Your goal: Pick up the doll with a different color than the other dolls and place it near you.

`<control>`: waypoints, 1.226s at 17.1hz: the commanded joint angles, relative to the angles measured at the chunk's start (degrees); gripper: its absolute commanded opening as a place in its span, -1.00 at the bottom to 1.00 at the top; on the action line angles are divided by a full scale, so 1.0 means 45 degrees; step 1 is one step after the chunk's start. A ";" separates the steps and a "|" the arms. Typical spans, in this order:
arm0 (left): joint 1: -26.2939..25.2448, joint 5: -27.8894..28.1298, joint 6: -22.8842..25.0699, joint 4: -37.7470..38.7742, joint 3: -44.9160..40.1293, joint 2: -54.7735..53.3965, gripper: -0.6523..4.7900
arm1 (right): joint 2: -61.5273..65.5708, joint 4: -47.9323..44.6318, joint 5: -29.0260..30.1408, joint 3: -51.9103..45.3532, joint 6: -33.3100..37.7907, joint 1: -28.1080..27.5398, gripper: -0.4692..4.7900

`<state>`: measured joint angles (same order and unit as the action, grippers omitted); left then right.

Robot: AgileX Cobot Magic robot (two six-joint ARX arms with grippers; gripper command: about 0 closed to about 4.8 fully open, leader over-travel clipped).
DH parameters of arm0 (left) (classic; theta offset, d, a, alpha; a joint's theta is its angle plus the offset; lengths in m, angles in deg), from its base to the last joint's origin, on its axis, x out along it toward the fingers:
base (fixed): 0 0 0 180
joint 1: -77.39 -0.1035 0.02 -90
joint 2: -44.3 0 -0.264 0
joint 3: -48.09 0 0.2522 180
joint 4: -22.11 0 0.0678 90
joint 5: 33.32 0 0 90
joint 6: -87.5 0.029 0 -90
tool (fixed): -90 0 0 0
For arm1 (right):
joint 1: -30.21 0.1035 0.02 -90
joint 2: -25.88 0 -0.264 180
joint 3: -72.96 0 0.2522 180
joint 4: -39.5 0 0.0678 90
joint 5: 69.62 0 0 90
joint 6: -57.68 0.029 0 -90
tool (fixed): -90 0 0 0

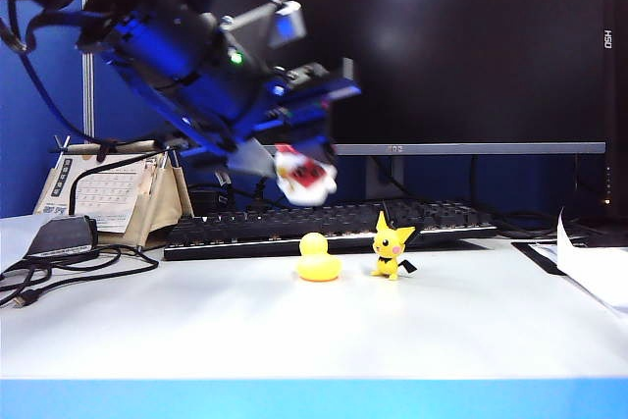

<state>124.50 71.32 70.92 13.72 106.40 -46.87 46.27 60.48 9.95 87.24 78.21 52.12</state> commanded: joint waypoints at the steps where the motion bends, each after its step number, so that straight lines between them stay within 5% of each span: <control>1: 0.0529 0.0282 -0.0495 0.0204 -0.0719 0.0442 -0.78 | 0.0005 -0.0141 0.0000 -0.0034 0.0058 0.0005 -0.27; 7: 0.1268 0.0952 -0.0544 0.0466 -0.2958 0.2900 -0.78 | 0.0005 -0.0141 0.0000 -0.0034 0.0058 0.0000 -0.27; 13: 0.3604 0.2521 -0.1768 0.0243 -0.4609 0.3497 -0.78 | 0.0005 -0.0146 0.0010 -0.0034 0.0058 0.0005 -0.27; 21: 0.3075 0.2696 -0.1938 -0.0874 -0.5396 0.3206 -0.78 | 0.0005 -0.0146 0.0010 -0.0034 0.0058 0.0000 -0.27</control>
<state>138.91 83.07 62.16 11.18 82.01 -32.10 46.27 60.48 9.95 87.24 78.21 52.12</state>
